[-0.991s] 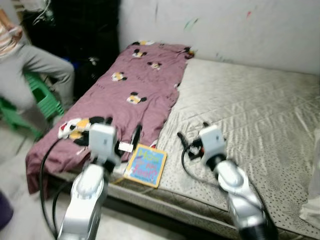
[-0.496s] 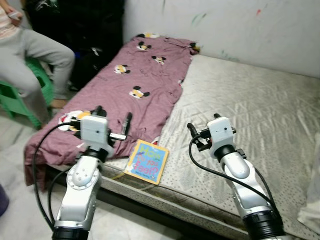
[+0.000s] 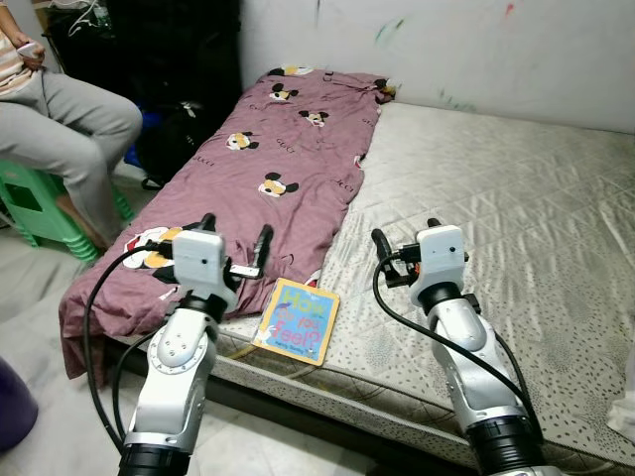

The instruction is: Clean up the room

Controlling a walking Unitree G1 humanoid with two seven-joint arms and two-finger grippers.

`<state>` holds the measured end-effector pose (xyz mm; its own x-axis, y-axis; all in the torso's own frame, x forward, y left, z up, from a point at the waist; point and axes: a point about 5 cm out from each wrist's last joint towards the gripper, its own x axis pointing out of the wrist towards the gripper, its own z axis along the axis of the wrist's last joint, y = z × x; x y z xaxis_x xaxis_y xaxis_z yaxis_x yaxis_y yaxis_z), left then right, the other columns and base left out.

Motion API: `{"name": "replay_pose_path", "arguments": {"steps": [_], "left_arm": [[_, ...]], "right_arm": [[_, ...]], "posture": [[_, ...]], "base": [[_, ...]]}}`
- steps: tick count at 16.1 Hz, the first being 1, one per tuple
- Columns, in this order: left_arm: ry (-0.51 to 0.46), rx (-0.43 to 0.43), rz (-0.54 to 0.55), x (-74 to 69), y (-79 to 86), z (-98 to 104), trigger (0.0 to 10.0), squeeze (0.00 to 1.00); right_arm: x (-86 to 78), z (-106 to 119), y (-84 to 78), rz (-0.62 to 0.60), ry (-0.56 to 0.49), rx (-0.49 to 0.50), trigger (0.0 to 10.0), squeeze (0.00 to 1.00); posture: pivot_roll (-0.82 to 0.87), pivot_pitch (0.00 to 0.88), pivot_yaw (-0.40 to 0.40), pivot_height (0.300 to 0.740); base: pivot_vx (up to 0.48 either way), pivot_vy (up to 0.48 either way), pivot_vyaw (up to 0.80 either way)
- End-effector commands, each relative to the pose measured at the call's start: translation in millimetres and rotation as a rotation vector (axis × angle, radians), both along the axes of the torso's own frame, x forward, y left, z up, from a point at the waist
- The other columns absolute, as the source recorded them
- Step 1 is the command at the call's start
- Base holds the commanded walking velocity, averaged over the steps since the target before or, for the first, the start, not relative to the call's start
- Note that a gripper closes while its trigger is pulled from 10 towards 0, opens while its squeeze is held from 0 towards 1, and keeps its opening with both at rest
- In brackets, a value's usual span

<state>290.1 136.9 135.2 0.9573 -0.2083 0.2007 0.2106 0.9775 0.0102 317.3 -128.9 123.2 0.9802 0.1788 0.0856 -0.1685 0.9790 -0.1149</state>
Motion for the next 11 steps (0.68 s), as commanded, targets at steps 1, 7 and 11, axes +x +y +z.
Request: {"name": "replay_pose_path", "arguments": {"steps": [1,7,11], "left_arm": [[-0.006,0.006,-0.011,0.6,-2.5,0,10.0,0.00],[0.006,-0.002,0.016,-11.6,2.7,-5,10.0,0.00],[0.050,0.005,-0.056,-17.0,-12.7,-12,10.0,0.00]], "right_arm": [[4.1,3,0.9,0.005,0.002,0.024,10.0,0.00],[-0.3,-1,16.3,0.070,0.010,0.022,10.0,0.00],[-12.4,-9,5.0,0.021,0.042,0.043,10.0,0.00]], "posture": [[-0.05,0.000,0.003,0.740],[-0.04,0.000,-0.018,0.740],[-0.09,0.000,0.021,0.740]], "base": [[0.000,0.000,-0.80],[0.000,0.000,-0.27],[0.000,0.000,0.00]]}}
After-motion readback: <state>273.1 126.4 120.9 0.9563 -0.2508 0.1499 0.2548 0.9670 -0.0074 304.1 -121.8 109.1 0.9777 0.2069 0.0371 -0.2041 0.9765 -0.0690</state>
